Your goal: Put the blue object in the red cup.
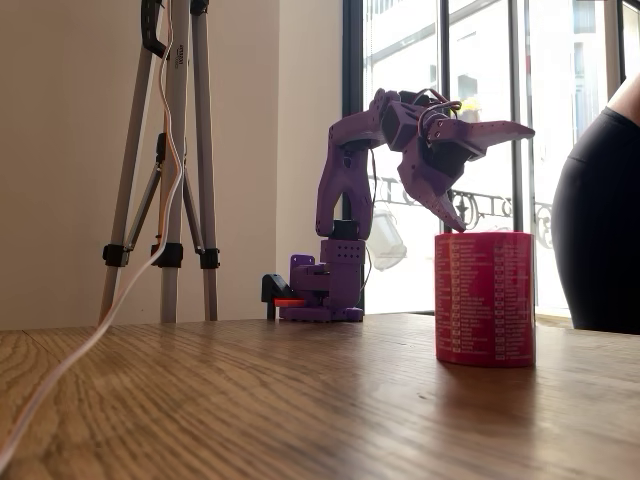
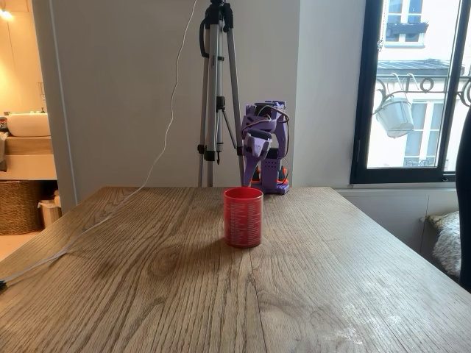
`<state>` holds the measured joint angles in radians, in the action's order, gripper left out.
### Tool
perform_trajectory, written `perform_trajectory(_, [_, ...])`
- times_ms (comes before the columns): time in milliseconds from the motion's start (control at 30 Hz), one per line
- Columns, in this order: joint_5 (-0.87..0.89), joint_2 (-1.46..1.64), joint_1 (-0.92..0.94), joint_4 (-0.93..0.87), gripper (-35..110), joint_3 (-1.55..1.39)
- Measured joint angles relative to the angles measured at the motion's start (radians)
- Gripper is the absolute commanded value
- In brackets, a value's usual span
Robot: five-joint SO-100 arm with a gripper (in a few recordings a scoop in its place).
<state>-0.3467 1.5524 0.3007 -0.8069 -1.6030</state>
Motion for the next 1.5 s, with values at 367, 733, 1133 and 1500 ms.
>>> perform_trajectory(367, [-0.078, 0.000, 0.012, 0.034, 1, 0.000])
perform_trajectory(733, [-0.051, 0.097, -0.031, 0.094, 1, -0.078])
perform_trajectory(1133, [0.181, 1.187, -0.281, -0.109, 1, -0.387])
perform_trajectory(1500, [0.178, 1.635, -0.324, -0.187, 1, -0.669])
